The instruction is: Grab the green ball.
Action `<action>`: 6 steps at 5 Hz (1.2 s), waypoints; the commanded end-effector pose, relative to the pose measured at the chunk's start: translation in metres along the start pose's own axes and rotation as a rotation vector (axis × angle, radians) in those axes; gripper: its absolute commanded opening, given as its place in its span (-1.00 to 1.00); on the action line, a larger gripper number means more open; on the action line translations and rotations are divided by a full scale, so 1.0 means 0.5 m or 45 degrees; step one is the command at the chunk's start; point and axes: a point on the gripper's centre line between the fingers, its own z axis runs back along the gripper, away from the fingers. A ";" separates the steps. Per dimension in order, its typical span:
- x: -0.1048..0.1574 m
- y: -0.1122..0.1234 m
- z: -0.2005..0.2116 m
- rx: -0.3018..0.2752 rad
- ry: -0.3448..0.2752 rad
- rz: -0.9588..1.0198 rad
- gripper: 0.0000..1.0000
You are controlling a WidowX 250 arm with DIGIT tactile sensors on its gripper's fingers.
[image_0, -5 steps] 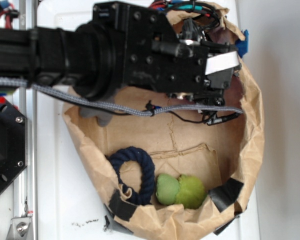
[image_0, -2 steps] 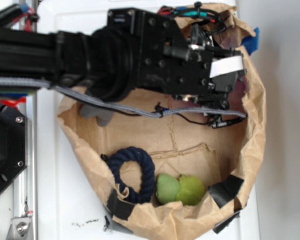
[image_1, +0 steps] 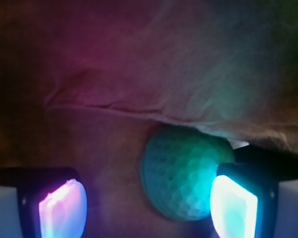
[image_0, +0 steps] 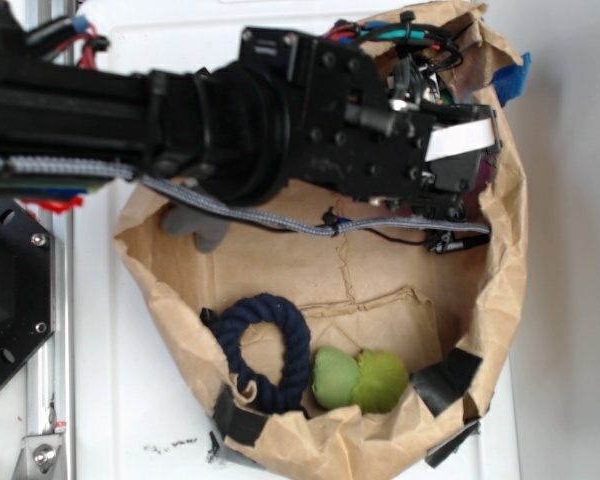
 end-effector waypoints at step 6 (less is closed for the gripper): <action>-0.014 -0.006 0.072 -0.056 -0.130 -0.156 -1.00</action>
